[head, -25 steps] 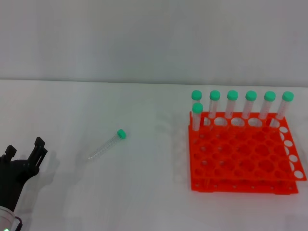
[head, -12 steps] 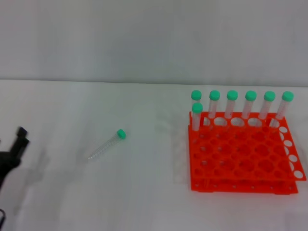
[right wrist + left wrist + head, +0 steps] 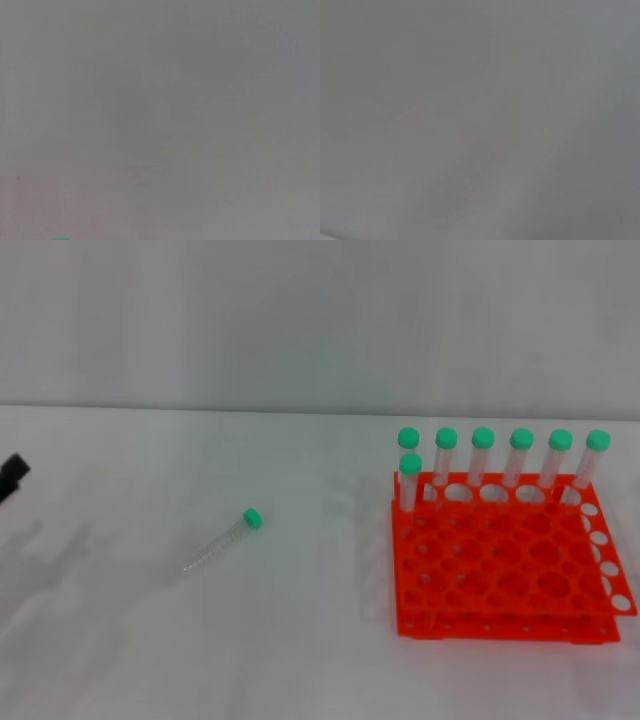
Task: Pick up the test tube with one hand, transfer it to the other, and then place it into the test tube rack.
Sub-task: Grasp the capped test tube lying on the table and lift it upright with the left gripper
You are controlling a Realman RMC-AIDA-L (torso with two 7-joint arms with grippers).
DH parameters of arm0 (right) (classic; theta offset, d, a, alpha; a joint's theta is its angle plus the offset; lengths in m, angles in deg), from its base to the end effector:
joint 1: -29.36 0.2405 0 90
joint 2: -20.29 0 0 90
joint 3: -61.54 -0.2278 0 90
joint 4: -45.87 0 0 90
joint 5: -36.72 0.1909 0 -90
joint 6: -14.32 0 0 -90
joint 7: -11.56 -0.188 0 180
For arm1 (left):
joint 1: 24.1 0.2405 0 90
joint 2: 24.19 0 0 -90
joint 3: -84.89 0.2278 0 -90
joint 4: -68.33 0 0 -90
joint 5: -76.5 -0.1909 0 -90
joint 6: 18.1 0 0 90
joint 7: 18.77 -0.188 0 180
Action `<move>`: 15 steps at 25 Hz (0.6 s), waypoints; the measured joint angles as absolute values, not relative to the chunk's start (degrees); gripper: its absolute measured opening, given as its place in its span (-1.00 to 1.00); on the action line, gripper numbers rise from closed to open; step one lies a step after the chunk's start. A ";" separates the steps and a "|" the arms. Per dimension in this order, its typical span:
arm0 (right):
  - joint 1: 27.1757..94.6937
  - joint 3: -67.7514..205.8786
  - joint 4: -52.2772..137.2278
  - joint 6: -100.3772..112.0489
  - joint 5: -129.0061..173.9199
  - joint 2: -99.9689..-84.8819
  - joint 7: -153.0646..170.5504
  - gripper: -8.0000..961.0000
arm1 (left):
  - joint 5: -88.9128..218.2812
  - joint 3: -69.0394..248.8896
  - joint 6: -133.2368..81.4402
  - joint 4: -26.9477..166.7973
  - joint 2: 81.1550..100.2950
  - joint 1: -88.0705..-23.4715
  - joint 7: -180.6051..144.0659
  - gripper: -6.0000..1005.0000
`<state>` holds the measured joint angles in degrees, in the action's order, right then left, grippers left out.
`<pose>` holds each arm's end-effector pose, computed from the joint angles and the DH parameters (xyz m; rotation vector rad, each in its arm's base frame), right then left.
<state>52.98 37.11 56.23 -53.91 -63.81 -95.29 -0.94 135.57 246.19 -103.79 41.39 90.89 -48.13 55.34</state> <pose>0.3197 0.3457 0.0337 -1.4672 0.6678 0.7150 -0.3372 0.3146 0.1007 -1.6684 -0.9890 -1.0095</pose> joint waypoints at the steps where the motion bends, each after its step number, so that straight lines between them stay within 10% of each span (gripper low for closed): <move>1: 52.98 37.11 56.23 -53.91 -63.81 -95.29 -0.94 0.81 | 133.86 247.57 -105.30 38.39 90.24 -49.12 59.54 0.60; 15: 53.89 37.28 56.16 -53.17 -64.01 -95.38 -0.92 0.81 | 90.46 247.95 -114.09 19.16 83.39 -69.37 83.55 0.30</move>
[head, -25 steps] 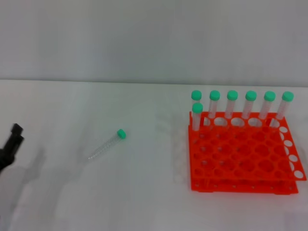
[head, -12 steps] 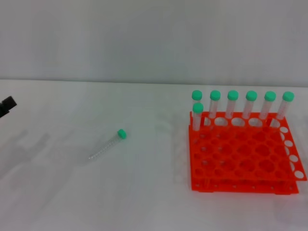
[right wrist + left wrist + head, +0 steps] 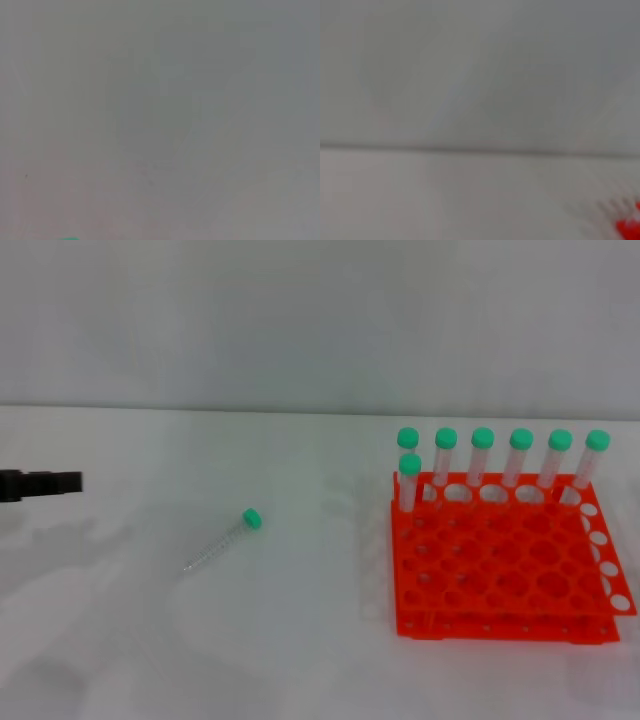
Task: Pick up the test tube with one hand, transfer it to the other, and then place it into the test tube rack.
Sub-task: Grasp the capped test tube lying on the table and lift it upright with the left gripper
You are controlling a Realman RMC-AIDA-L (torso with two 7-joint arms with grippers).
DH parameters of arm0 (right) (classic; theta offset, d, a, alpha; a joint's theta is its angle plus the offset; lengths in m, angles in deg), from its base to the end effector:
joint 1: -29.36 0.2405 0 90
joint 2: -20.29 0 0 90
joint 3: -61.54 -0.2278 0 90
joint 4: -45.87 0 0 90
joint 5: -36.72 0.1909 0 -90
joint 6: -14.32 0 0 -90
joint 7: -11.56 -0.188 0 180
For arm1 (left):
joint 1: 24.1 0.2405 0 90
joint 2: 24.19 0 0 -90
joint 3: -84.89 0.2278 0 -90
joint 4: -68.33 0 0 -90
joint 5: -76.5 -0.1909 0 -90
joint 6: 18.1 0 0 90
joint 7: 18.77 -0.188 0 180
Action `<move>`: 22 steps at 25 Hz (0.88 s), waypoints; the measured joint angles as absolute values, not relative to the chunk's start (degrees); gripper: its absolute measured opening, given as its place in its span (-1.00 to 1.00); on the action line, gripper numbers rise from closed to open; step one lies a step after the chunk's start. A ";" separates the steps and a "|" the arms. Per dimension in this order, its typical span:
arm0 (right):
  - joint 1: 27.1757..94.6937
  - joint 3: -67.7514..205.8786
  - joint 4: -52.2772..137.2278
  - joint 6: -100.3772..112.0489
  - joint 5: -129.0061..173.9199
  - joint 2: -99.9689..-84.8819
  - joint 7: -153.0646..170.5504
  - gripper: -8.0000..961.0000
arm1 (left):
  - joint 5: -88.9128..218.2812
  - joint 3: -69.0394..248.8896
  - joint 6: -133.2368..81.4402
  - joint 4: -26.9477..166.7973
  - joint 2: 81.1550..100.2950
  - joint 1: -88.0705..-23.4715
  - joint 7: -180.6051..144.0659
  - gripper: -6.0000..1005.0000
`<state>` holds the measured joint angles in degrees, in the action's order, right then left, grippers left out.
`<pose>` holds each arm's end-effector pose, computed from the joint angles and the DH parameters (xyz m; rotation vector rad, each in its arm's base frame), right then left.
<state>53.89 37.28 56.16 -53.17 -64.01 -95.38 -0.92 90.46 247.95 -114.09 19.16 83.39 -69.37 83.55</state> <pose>0.3154 0.3505 0.0307 -1.4838 0.6656 0.7162 -0.2967 0.3563 0.1189 -2.1697 -1.2864 -0.4457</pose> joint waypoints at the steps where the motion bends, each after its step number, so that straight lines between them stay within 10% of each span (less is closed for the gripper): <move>1: 53.90 37.28 56.15 -53.17 -64.01 -95.38 -0.92 0.81 | 88.30 247.97 -114.02 19.14 83.24 -70.61 84.45 0.29; 22: 53.93 37.28 56.07 -51.59 -64.01 -95.29 -0.92 0.81 | 61.86 248.02 -104.70 27.88 85.03 -84.03 78.94 0.21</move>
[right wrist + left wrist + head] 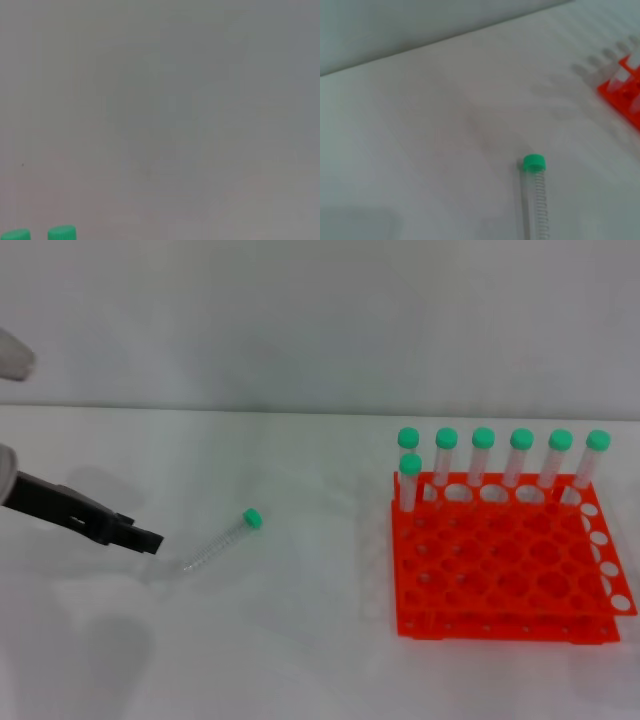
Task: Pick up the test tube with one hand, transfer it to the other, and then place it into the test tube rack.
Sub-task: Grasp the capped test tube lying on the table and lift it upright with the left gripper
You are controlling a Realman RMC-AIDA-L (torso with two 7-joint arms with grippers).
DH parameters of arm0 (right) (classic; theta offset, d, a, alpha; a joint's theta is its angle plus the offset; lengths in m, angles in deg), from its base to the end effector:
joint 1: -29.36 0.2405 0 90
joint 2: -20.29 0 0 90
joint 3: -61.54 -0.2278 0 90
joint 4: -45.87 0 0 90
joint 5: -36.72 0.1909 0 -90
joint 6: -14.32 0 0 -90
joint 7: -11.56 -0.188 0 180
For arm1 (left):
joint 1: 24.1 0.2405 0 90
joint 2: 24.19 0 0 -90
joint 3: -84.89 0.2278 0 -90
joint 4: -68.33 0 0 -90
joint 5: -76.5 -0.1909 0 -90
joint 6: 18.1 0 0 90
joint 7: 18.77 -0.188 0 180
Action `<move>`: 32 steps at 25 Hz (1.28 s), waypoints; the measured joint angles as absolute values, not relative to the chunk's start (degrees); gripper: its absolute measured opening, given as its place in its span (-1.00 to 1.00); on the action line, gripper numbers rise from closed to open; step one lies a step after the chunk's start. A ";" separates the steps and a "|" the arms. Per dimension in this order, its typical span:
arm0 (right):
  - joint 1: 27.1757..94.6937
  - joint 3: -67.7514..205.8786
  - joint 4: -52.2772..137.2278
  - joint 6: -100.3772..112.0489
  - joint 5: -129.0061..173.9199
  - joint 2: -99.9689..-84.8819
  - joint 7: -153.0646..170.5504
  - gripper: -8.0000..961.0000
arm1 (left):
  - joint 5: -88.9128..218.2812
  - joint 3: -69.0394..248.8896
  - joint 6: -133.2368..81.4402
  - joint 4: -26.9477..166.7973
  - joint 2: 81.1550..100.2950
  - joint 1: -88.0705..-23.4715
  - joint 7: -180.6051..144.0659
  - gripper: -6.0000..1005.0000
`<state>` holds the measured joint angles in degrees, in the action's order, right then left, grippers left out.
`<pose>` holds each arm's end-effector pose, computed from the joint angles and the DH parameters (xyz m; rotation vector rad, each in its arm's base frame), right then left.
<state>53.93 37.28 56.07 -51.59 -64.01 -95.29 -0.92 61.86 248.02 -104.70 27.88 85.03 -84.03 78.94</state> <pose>0.3199 0.3509 0.0285 -1.4901 0.6850 0.6929 -0.2704 0.3805 0.0567 -2.4968 -1.1374 0.1102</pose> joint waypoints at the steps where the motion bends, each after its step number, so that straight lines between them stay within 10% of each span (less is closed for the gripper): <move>1: 53.93 37.28 56.05 -51.59 -64.00 -95.29 -0.92 0.81 | 61.39 248.02 -103.69 28.86 85.06 -84.39 78.59 0.21; 32: 56.16 36.92 55.36 -49.31 -63.70 -95.29 -0.92 0.81 | 55.15 247.93 -82.98 41.40 89.40 -86.97 78.51 0.20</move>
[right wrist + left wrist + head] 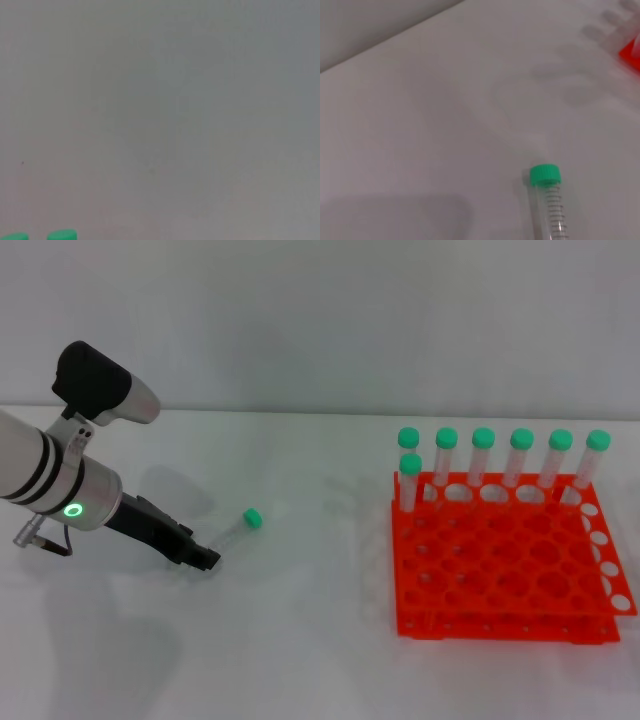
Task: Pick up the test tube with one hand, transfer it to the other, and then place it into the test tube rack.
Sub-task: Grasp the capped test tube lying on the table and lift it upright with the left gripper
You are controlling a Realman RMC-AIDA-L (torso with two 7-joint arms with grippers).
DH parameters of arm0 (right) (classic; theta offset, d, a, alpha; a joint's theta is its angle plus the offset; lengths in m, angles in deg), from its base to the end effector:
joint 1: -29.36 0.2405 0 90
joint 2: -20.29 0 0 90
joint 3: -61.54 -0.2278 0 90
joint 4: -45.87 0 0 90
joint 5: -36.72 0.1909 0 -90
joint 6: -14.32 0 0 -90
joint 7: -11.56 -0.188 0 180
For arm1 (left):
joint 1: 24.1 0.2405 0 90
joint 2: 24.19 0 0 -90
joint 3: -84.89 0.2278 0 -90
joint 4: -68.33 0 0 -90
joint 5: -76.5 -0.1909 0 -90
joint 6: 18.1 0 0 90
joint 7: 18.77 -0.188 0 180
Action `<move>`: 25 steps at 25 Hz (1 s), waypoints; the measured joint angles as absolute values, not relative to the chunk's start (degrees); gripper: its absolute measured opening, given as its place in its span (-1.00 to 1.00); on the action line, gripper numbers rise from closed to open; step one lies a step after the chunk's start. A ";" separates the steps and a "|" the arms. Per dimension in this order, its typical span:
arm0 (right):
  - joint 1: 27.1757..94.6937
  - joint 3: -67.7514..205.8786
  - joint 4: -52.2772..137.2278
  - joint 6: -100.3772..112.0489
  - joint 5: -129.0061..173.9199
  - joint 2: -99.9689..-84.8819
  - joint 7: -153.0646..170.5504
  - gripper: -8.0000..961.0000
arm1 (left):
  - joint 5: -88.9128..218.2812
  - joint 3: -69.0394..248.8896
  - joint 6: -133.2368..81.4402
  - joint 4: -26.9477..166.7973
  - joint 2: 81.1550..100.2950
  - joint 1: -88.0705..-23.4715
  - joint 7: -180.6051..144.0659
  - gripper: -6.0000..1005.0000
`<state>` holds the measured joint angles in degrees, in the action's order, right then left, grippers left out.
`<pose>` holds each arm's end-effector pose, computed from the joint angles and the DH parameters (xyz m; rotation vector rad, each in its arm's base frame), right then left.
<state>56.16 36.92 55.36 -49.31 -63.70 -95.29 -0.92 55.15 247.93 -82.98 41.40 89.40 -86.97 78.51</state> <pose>0.3154 0.3632 0.0280 -1.5022 0.6866 0.6813 -0.2674 0.4038 -0.0090 -2.5176 -0.9368 0.2896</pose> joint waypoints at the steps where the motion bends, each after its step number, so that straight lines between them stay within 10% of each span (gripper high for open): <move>1: 56.16 36.92 55.36 -49.31 -63.65 -95.29 -0.92 0.81 | 55.15 247.93 -82.58 41.66 89.40 -87.02 78.50 0.20; 12: 55.82 36.92 55.36 -49.31 -63.55 -95.29 -0.92 0.81 | 55.08 247.92 -81.78 42.02 89.84 -87.12 78.46 0.20; 25: 55.58 36.85 55.17 -49.31 -63.56 -95.29 -0.93 0.81 | 55.04 247.93 -81.66 42.06 90.24 -87.12 78.72 -0.29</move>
<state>55.58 36.85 55.17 -49.31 -63.56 -95.29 -0.93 55.04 247.93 -81.66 42.06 90.24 -87.12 78.72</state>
